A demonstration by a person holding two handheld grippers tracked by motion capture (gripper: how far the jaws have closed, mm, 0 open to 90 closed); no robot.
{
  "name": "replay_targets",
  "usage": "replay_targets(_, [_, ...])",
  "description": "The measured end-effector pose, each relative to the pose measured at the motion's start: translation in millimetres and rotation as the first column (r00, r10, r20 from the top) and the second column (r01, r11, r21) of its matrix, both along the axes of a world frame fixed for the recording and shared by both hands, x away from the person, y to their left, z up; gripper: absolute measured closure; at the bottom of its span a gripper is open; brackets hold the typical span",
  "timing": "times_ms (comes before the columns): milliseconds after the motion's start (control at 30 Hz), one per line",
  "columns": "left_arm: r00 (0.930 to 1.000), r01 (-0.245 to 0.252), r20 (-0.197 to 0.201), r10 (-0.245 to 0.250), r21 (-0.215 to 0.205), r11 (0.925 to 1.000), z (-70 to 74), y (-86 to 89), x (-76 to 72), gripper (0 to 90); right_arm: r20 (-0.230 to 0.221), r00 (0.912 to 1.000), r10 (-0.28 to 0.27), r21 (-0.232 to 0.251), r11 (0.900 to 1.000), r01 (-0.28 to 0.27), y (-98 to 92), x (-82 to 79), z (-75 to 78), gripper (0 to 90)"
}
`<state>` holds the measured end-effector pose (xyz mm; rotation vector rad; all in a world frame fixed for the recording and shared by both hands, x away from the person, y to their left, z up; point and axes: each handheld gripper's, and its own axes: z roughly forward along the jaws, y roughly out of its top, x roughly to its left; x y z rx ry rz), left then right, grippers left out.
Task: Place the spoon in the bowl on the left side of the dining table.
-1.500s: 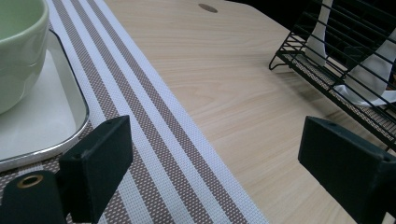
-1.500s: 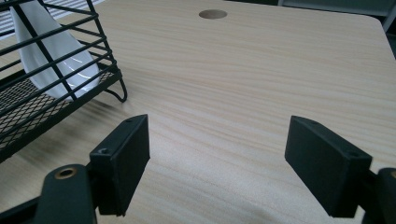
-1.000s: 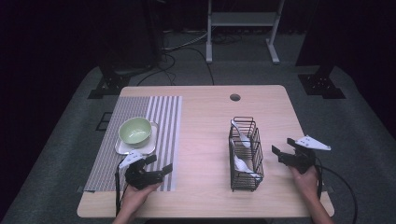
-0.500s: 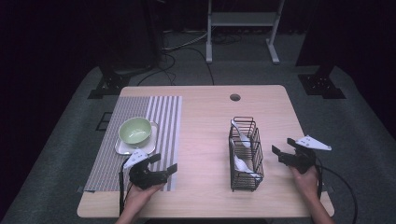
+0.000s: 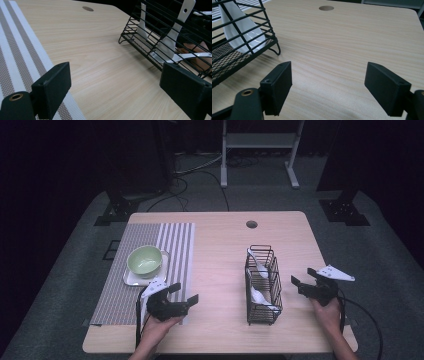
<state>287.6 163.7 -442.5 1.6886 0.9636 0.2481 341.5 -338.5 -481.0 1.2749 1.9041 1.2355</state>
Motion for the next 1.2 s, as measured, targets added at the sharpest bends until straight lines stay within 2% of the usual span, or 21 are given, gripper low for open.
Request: replay_targets(1200, [0.9964, 0.085, -0.001, -0.085, -0.02, 0.9962, 8.6, -42.5, 4.1, 9.1, 0.001, 1.0, 0.005, 0.01, 1.0, -0.005, -0.5, -0.2, 0.0, 20.9])
